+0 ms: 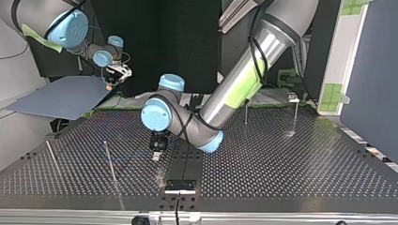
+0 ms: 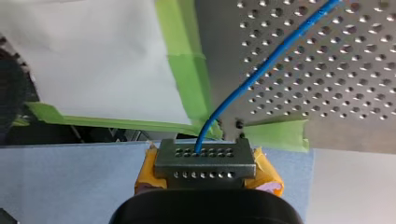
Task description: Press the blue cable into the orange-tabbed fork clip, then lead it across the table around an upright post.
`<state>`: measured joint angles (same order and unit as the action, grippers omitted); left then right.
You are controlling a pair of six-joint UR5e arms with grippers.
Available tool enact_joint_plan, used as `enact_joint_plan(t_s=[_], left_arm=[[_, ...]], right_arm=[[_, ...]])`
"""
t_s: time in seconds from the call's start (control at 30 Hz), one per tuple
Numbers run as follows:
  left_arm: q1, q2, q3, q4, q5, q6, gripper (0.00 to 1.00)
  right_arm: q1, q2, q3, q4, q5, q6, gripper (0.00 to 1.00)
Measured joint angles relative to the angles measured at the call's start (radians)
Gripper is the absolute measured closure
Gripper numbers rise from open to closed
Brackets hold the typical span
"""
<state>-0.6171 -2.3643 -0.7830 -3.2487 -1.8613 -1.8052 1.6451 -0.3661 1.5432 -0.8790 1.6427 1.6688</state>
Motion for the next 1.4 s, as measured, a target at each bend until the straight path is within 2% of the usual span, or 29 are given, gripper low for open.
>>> enact_joint_plan(t_s=[0.1, 0.13, 0.47, 0.83, 1.2, 1.4], left_arm=[[0.001, 0.0, 0.0, -0.03, -0.006, -0.029, 0.05], [0.001, 0.0, 0.0, -0.039, -0.011, -0.039, 0.02], [0.002, 0.0, 0.0, -0.132, -0.086, -0.135, 0.02], [-0.005, 0.001, 0.0, -0.143, -0.163, -0.233, 0.02], [-0.027, 0.026, -0.001, -0.149, -0.181, -0.247, 0.02], [-0.05, 0.05, -0.002, -0.166, -0.153, -0.242, 0.02]], right_arm=[[0.0, 0.0, -0.001, 0.009, -0.011, -0.005, 1.0], [0.0, 0.0, -0.001, 0.01, -0.013, -0.006, 1.0], [0.004, 0.0, -0.007, 0.016, -0.019, -0.013, 1.0], [0.006, 0.001, -0.008, 0.017, -0.018, -0.013, 1.0], [0.006, 0.001, -0.008, 0.02, -0.018, -0.009, 1.0], [0.006, 0.001, -0.008, 0.024, -0.018, -0.009, 1.0]])
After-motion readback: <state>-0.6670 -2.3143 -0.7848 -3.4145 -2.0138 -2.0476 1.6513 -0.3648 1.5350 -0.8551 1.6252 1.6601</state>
